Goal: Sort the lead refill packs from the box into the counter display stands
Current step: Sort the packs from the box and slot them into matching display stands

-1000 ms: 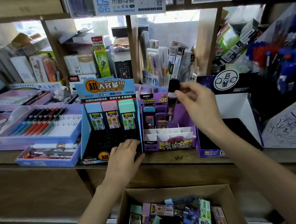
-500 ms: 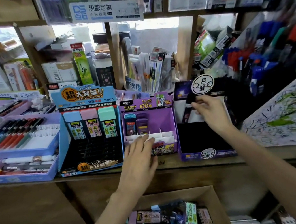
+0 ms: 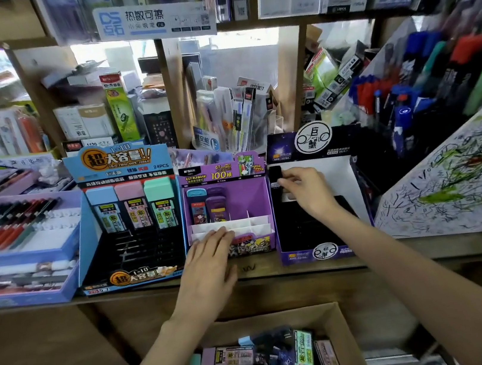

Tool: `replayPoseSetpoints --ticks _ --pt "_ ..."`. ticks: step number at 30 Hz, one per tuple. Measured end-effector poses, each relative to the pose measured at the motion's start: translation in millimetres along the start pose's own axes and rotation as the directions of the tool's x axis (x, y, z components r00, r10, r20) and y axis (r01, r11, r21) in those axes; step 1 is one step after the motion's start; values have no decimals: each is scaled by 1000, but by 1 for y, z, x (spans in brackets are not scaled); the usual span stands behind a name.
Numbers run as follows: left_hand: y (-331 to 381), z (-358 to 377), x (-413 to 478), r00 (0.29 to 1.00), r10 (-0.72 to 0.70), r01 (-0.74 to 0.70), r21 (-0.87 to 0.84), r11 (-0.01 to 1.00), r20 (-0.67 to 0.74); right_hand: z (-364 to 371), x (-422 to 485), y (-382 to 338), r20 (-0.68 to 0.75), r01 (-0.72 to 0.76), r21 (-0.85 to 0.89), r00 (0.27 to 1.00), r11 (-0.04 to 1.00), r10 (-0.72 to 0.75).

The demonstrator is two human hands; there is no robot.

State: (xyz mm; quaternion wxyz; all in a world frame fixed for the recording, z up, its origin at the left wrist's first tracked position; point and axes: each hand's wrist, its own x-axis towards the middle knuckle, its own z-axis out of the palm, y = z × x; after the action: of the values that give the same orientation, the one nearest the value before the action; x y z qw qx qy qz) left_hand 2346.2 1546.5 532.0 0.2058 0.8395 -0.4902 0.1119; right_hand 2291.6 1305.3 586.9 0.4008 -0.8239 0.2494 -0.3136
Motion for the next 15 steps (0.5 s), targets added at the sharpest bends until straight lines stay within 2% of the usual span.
replayPoseSetpoints --ticks 4,6,9,13,15 --pt "7 -6 0 1000 -10 8 -58 998 -26 -7 -8 -9 20 -9 -167 1000 986 12" --pt "14 -14 -6 996 35 -42 -84 996 -85 -13 -22 -13 25 -5 -262 1000 965 12" --pt "23 -20 -28 990 58 -82 -194 978 -129 -24 -63 -17 34 68 -258 998 964 -61" --pt "19 4 -73 996 -49 72 -321 944 79 -34 -135 -14 153 192 -145 974 971 -169" --pt "12 27 -97 975 -106 169 -344 924 193 -32 -165 1 277 203 -149 948 968 -156"
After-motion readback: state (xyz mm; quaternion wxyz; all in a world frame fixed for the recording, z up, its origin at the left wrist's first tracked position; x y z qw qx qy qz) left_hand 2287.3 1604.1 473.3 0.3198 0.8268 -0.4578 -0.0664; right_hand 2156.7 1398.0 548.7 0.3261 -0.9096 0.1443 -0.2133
